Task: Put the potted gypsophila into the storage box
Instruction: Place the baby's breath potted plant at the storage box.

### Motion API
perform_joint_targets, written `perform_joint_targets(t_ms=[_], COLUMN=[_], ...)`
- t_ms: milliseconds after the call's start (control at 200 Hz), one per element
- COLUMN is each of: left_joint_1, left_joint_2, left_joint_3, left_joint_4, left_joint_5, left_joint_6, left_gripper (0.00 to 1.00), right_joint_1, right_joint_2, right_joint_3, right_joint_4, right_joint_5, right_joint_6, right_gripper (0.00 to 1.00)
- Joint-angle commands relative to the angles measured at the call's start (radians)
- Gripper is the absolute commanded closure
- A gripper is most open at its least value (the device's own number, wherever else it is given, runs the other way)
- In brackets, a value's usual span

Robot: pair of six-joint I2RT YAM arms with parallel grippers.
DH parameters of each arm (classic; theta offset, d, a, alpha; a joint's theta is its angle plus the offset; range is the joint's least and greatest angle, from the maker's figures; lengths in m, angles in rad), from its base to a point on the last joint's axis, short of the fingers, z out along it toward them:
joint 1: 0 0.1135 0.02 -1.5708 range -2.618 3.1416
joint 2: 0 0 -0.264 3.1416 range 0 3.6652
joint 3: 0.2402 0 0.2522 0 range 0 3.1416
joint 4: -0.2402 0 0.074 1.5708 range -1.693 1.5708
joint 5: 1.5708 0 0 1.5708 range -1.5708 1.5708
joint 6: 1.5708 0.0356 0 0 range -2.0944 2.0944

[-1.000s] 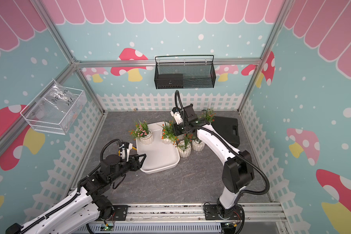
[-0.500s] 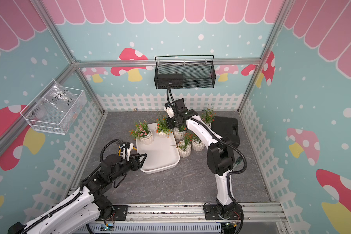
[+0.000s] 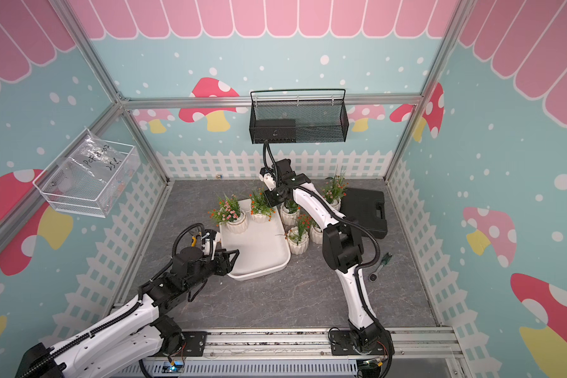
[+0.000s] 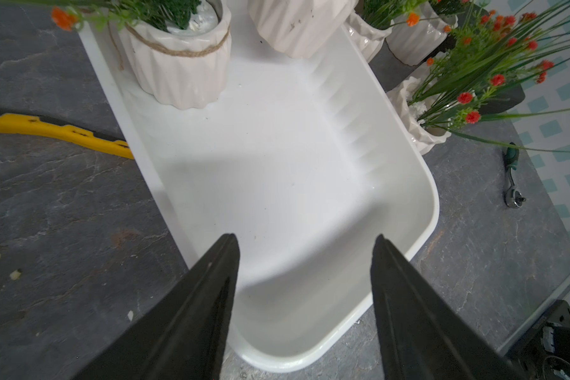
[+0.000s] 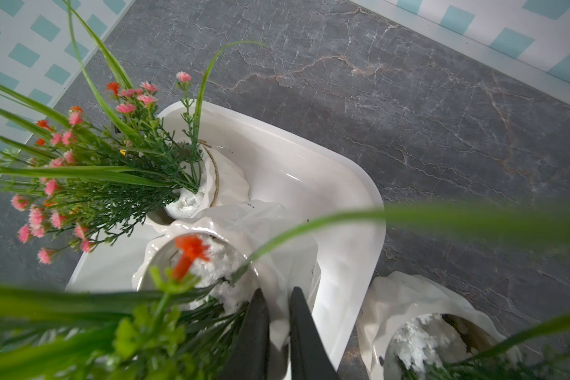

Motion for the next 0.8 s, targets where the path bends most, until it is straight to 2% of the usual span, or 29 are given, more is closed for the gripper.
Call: perform_joint_targets(t_ms=[0, 235, 796], left_joint_1=[0.007, 0.005, 0.005], left_joint_2=[-0.021, -0.021, -0.008], left_joint_3=[0.01, 0.018, 0.02], left_joint_4=[-0.011, -0.019, -0.044], left_joint_5=[-0.034, 0.014, -0.053], left_joint_6=[0.022, 0.031, 0.048], left_gripper=[0.36, 0.35, 0.35], right_joint_1=[0.009, 0.009, 0.009], right_joint_2=[0.024, 0.109, 0.203], right_joint_3=[0.068, 0.122, 0.202], right_joint_4=[0.029, 0.038, 0.042], right_joint_5=[-0.048, -0.073, -0.077], right_joint_6=[-0.039, -0.05, -0.128], right_gripper=[1.0, 1.0, 0.98])
